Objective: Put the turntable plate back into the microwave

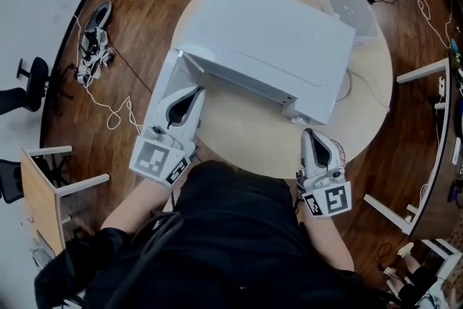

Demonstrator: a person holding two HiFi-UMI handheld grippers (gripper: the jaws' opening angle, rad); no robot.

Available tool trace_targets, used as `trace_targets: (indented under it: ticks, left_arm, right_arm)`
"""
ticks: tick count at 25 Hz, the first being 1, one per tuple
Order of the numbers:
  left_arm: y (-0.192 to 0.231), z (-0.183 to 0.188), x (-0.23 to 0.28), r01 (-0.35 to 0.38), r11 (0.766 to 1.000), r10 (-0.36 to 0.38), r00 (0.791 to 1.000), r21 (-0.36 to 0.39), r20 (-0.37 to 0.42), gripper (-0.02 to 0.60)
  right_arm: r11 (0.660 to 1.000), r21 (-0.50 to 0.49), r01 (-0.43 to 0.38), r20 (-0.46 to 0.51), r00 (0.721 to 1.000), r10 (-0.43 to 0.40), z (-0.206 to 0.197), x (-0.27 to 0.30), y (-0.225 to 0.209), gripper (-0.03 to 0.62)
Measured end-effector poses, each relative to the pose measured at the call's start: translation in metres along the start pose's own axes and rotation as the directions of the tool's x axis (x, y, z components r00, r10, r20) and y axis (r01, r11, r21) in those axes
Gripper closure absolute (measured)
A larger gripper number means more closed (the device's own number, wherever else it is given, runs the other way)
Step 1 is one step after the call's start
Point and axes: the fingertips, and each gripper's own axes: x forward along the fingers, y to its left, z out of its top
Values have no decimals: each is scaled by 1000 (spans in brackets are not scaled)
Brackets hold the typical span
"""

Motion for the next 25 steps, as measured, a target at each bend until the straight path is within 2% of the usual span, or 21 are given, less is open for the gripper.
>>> trace_targets:
  ticks: [8, 14, 19, 25]
  left_arm:
    - [-5, 1, 0, 10, 1000, -10, 1000, 27, -21, 578]
    - [-8, 14, 7, 56, 996, -56, 998, 65, 0, 578]
    - [-6, 19, 18, 137, 988, -138, 990, 76, 13, 578]
    - [-4, 19, 40, 250, 966, -252, 967, 60, 23, 578]
  right_arm:
    - [998, -38, -58, -6, 998, 58, -8, -1, 19, 594]
    - [998, -60, -35, 12, 999, 35, -5, -2, 21, 593]
    - [993, -109, 37, 18, 999, -35, 0, -5, 25, 593]
    - [979, -128, 156, 22, 988, -154, 4, -9, 24, 594]
